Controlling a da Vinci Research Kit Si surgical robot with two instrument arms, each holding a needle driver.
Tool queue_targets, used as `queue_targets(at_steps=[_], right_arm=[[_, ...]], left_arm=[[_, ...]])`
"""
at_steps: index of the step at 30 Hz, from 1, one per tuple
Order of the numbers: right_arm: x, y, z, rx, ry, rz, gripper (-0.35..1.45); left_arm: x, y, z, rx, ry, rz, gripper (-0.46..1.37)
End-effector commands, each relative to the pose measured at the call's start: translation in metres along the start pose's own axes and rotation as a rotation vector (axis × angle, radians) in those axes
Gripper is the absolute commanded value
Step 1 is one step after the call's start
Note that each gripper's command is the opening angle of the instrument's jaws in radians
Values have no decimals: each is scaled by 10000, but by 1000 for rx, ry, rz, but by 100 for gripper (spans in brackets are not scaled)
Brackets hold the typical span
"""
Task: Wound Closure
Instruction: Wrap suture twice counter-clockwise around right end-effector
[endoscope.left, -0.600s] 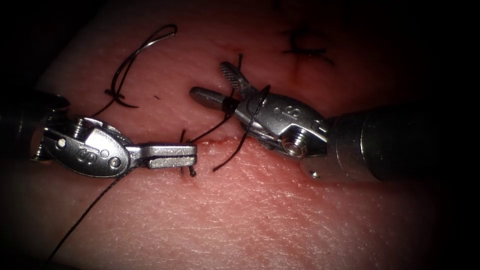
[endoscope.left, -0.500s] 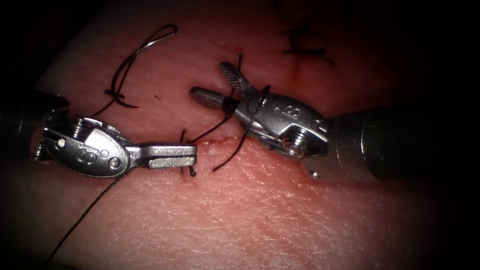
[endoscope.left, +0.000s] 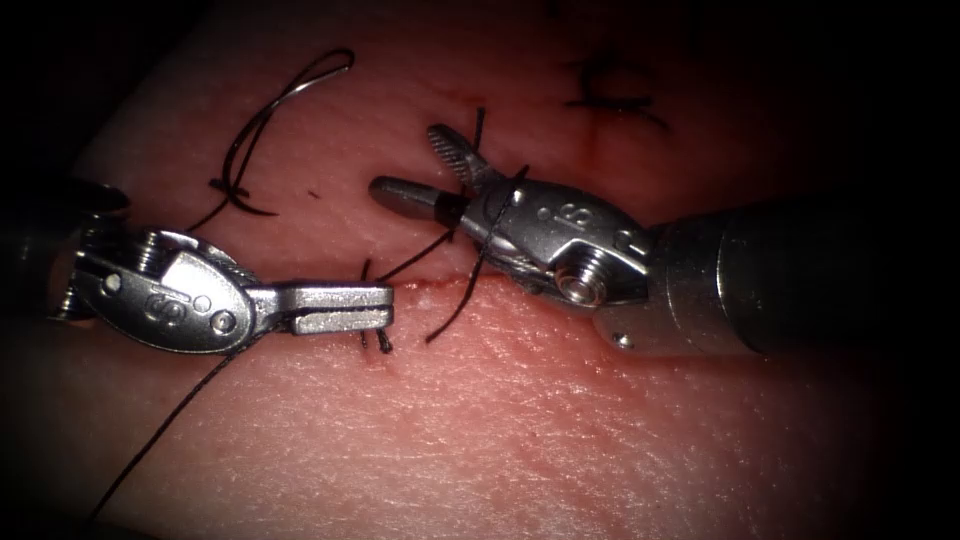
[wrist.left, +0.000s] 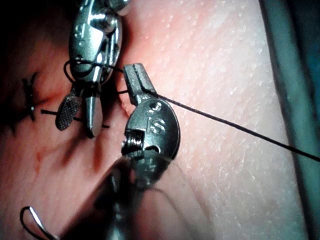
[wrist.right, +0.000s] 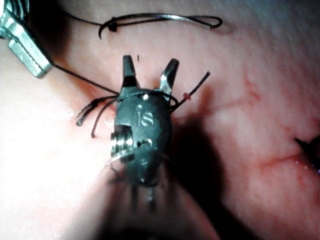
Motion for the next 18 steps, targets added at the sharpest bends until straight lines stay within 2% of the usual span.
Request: queue_targets(at_steps=[1,8,18], right_arm=[[0,-1,1,23,-19,-20,53],[-4,-10,-1,117,-44,-63,55],[-9,-29,-3,277,-45,-111,55]], left_arm=[[5,-2,-1,-19,6,-1,-35],[30,-12,-4,-46,27,-13,-35],[51,-37,3,-134,78,-46,-35]])
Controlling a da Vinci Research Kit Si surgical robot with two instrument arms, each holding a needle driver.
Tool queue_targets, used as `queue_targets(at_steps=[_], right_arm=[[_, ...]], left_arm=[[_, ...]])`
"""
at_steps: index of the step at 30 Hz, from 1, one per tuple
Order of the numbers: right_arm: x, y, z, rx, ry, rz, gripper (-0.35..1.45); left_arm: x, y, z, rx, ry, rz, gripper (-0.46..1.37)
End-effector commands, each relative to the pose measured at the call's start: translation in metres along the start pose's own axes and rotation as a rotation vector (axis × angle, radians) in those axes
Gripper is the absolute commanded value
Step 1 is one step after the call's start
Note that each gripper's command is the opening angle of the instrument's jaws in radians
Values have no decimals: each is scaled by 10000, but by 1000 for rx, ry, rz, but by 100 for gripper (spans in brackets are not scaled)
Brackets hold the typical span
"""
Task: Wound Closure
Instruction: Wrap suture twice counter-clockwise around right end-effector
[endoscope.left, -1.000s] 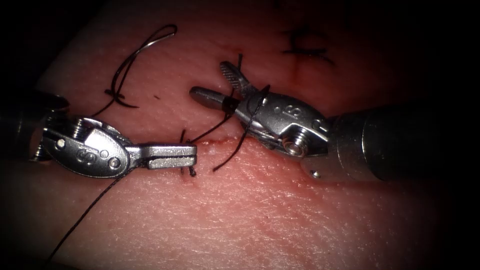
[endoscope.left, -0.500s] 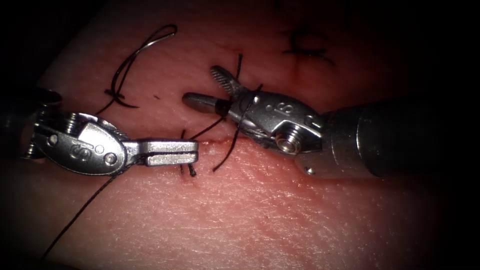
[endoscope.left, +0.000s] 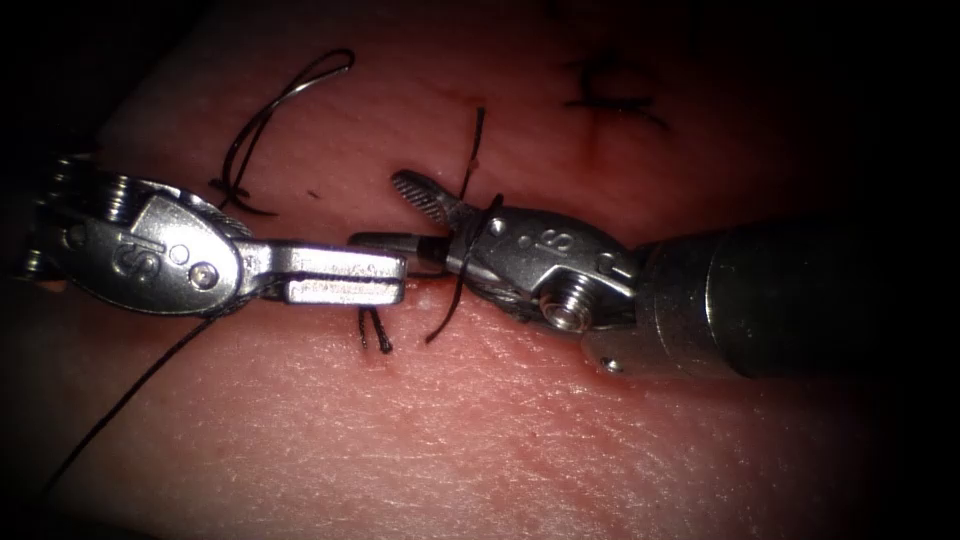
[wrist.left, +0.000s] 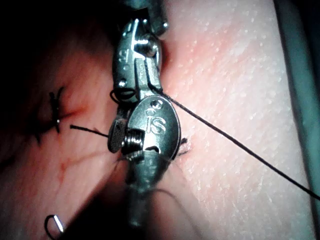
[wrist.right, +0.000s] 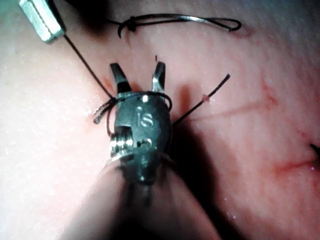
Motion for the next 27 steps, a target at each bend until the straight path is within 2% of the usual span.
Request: queue_targets(at_steps=[1,6,7,10,17,21,27], right_arm=[[-1,0,1,17,2,-11,56],[-6,-6,1,83,4,-35,59],[-9,-9,1,110,6,-56,69],[-15,-14,2,167,6,-87,80],[-29,-32,3,334,33,-169,83],[-27,-37,1,393,67,-178,80],[-19,-36,-6,410,130,-168,78]], left_arm=[[0,-2,2,-22,9,-15,-35],[-3,-18,10,-52,33,-42,-35],[-6,-22,12,-60,38,-51,-35],[-13,-29,15,-67,42,-69,-35],[-39,-48,25,-94,56,-104,-35],[-57,-48,30,-116,64,-118,-35],[-98,-34,33,-133,60,-135,-35]])
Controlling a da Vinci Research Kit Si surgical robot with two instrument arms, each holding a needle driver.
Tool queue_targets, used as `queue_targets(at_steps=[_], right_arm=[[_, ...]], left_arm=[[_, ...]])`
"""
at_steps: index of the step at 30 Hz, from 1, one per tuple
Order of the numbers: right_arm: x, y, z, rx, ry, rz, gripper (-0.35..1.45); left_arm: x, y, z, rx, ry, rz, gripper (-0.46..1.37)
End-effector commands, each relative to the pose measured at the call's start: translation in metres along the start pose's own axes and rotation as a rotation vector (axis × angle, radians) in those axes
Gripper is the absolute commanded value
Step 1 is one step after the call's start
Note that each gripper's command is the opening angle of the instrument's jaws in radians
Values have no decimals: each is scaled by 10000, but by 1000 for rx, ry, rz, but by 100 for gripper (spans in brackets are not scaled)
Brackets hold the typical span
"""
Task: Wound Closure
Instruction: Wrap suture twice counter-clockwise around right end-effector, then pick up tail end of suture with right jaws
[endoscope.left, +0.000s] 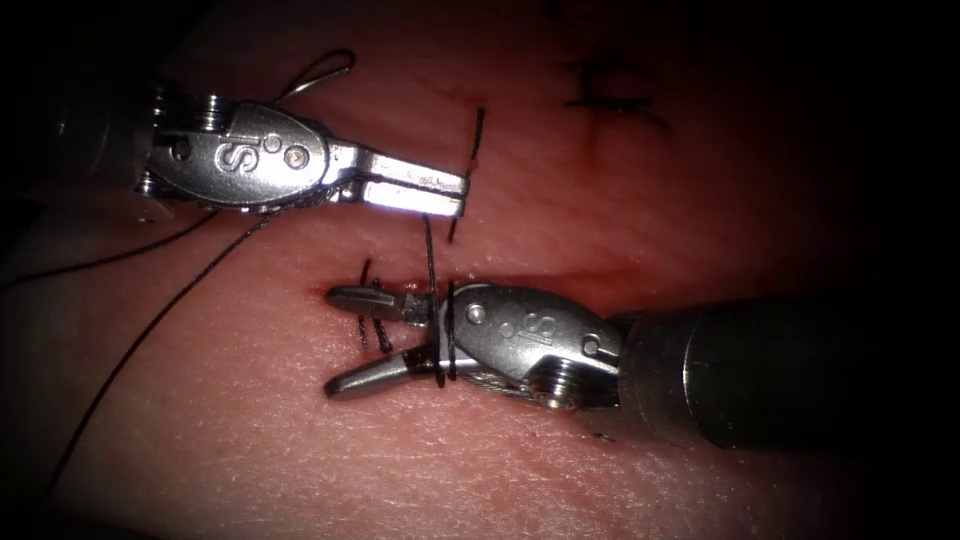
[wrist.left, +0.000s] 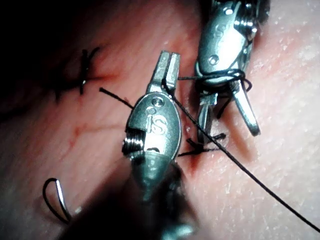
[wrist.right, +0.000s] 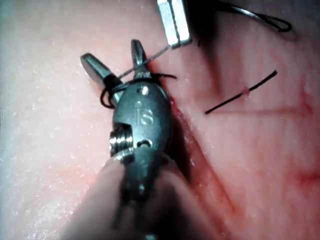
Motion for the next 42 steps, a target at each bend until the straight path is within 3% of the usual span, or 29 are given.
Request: queue_targets(at_steps=[1,10,18,22,30,34,42], right_arm=[[0,0,-2,0,15,3,78],[0,-4,-16,24,114,0,78],[13,-3,-26,45,225,11,75],[18,5,-29,-30,270,29,77],[23,28,-39,-235,283,152,76],[22,41,-49,-350,292,274,64],[18,53,-61,-520,315,374,52]], left_arm=[[-6,2,0,-13,-1,-4,-35],[-50,6,3,17,-20,-22,-35],[-71,13,3,36,-30,-31,-35],[-68,18,2,47,-29,-39,-35],[-64,32,0,90,-37,-20,-35],[-64,37,-7,168,-54,-5,-35],[-63,60,-13,332,-114,13,-35]])
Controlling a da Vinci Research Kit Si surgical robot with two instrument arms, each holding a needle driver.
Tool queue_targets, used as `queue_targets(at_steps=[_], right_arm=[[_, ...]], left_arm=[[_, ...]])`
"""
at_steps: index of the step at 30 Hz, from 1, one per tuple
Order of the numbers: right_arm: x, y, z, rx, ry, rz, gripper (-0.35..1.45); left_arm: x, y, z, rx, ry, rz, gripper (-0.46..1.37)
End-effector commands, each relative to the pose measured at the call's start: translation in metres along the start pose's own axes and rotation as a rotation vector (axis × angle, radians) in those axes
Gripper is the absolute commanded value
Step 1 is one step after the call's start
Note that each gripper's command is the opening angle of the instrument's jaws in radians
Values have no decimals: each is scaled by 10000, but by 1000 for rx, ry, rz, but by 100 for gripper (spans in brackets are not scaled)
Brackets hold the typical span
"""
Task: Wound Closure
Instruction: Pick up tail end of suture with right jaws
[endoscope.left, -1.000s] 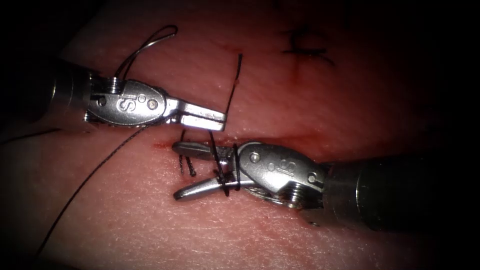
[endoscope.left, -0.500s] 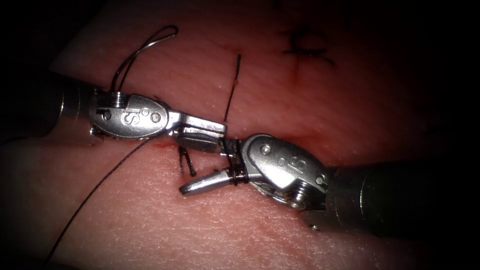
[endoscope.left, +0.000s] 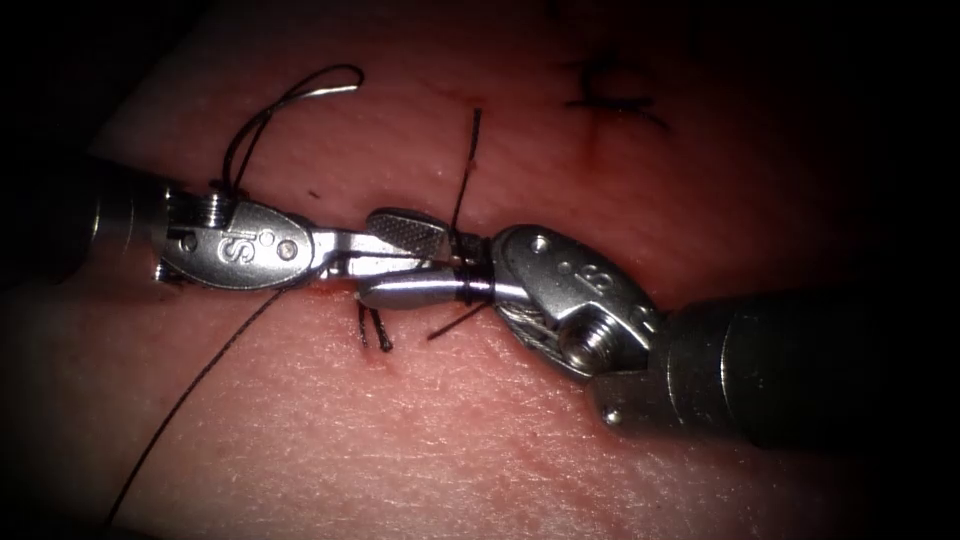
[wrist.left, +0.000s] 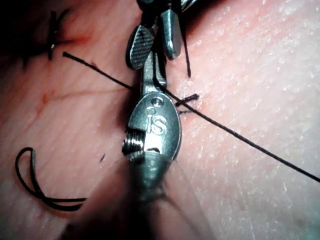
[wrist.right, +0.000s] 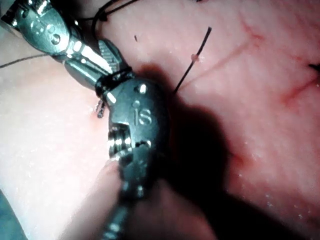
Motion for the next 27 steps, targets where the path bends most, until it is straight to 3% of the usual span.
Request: queue_targets(at_steps=[1,7,14,20,27], right_arm=[[0,0,0,-33,9,19,50],[1,3,-5,-124,35,81,47],[2,4,-6,-260,25,79,58],[-1,9,-5,-363,25,69,100],[-7,15,-3,-406,22,65,120]], left_arm=[[1,4,-2,33,-16,5,-35],[2,23,-16,148,-63,46,-35],[9,32,-22,206,-91,82,-35],[19,36,-19,226,-106,111,-35],[23,37,-10,214,-103,126,-35]])
